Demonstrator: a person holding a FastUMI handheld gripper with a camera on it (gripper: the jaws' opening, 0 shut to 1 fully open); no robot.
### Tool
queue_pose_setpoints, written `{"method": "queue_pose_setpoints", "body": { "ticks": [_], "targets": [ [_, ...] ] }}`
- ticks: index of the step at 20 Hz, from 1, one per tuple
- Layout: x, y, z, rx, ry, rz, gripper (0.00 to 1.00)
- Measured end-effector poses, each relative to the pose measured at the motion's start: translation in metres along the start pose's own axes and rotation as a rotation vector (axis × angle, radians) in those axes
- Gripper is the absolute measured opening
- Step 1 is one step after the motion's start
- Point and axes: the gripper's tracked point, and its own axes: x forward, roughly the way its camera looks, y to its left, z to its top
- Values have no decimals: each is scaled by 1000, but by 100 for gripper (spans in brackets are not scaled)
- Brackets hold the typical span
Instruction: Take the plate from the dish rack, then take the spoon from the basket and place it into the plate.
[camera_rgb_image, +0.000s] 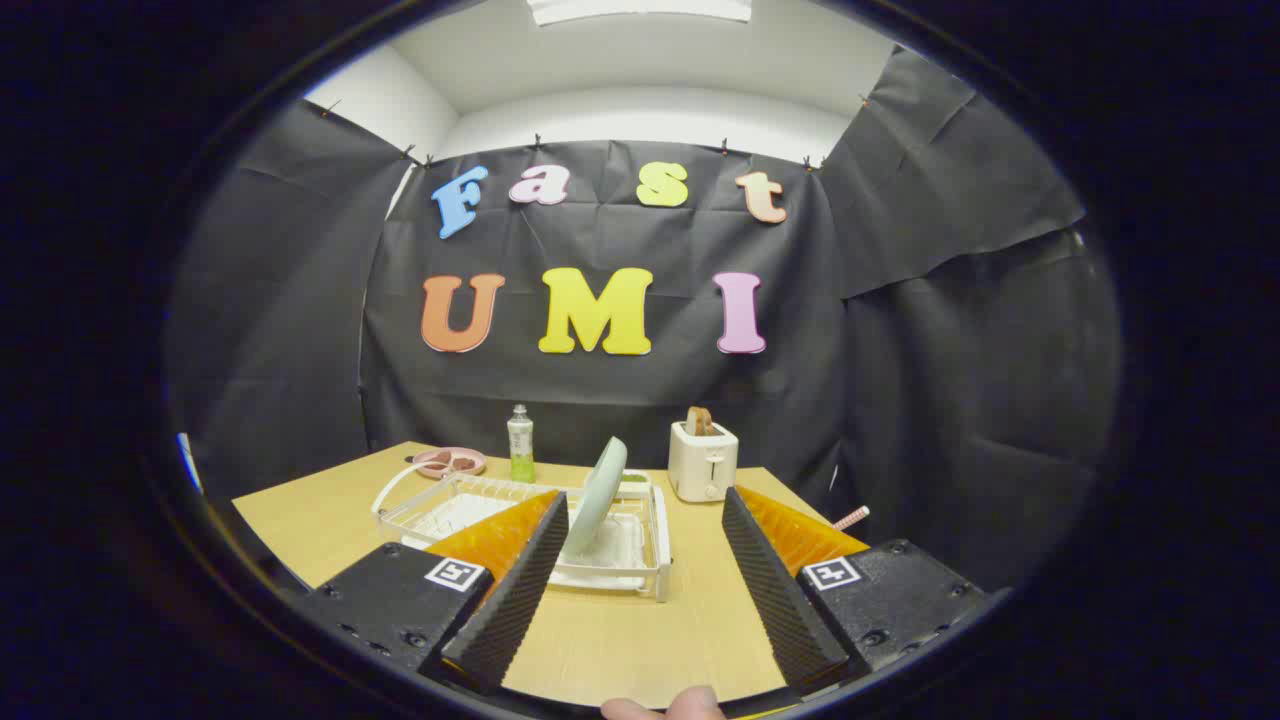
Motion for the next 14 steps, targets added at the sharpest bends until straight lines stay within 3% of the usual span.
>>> {"method": "queue_pose_setpoints", "body": {
  "ticks": [14],
  "targets": [
    [1, 1, -2, 29, 50, 6, 100]
  ]
}}
